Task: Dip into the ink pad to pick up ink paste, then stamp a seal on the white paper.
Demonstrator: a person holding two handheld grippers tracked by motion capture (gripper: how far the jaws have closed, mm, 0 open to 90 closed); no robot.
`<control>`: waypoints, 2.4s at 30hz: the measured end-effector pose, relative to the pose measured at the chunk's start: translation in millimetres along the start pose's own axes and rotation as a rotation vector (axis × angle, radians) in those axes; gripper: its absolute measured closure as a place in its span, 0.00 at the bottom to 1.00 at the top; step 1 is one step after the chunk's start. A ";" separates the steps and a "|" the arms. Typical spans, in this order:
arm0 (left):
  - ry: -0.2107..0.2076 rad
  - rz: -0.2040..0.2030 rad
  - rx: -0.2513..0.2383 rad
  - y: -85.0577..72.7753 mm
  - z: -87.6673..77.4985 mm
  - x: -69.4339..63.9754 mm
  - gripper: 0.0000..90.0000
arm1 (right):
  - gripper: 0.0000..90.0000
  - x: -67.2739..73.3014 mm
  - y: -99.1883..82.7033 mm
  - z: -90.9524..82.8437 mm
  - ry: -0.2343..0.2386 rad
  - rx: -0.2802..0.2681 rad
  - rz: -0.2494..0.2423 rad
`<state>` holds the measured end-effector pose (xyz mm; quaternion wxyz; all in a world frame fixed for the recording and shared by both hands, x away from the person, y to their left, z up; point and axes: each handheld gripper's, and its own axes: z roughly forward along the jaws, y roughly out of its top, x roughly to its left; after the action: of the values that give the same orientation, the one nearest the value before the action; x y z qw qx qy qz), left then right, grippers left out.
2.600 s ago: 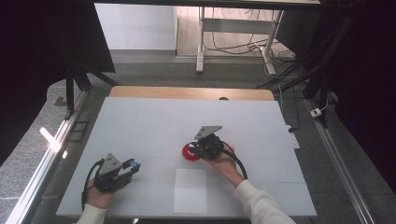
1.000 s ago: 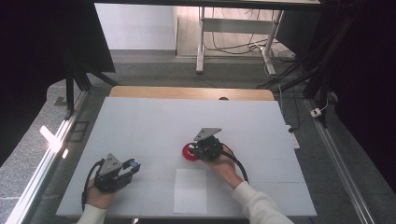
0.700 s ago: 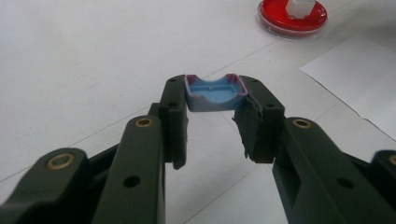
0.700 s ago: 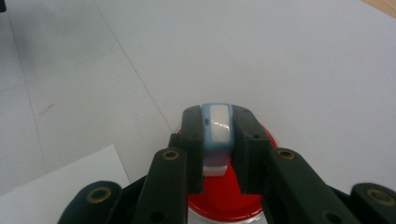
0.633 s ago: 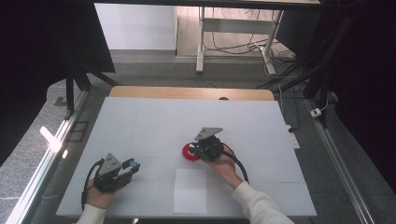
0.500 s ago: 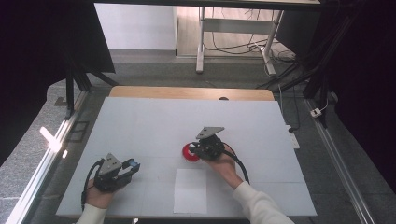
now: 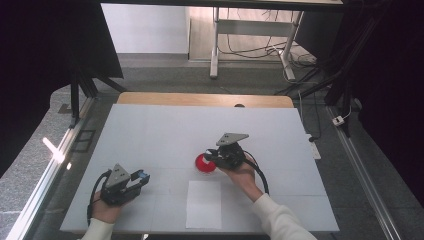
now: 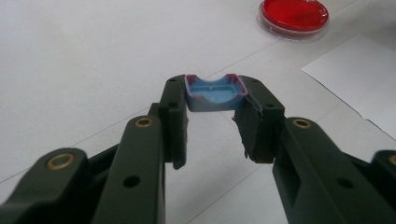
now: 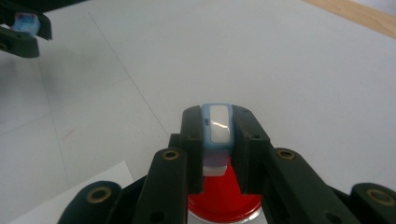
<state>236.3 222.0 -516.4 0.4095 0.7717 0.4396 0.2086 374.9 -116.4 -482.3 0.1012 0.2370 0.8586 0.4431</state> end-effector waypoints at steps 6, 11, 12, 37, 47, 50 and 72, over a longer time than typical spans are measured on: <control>0.000 0.003 0.003 0.4 1.1 -0.9 0.72 | 0.84 -0.6 1.9 -11.2 0.004 -0.047 0.001; 0.005 0.001 0.000 0.3 0.6 -0.7 0.72 | 0.84 -1.7 3.6 -17.8 0.019 -0.070 0.017; 0.007 0.001 -0.001 0.3 0.7 -0.6 0.72 | 0.84 -1.6 3.9 -18.7 0.022 -0.074 0.019; 0.007 0.008 -0.001 0.6 0.3 -0.8 0.72 | 0.84 3.3 9.7 -46.1 0.029 -0.148 0.020; 0.001 0.010 0.001 1.1 1.9 -0.9 0.72 | 0.84 7.3 9.0 -52.1 0.053 -0.155 0.027; 0.000 0.011 0.002 1.2 2.4 -1.0 0.72 | 0.84 9.1 8.2 -55.2 0.054 -0.154 0.025; 0.000 0.009 0.002 1.4 3.2 -0.4 0.72 | 0.84 23.5 0.4 -64.6 0.109 -0.136 0.008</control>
<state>239.0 219.8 -517.0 0.4077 0.7741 0.4365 0.2099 329.8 -150.6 -443.2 0.0685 0.2083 0.8298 0.5132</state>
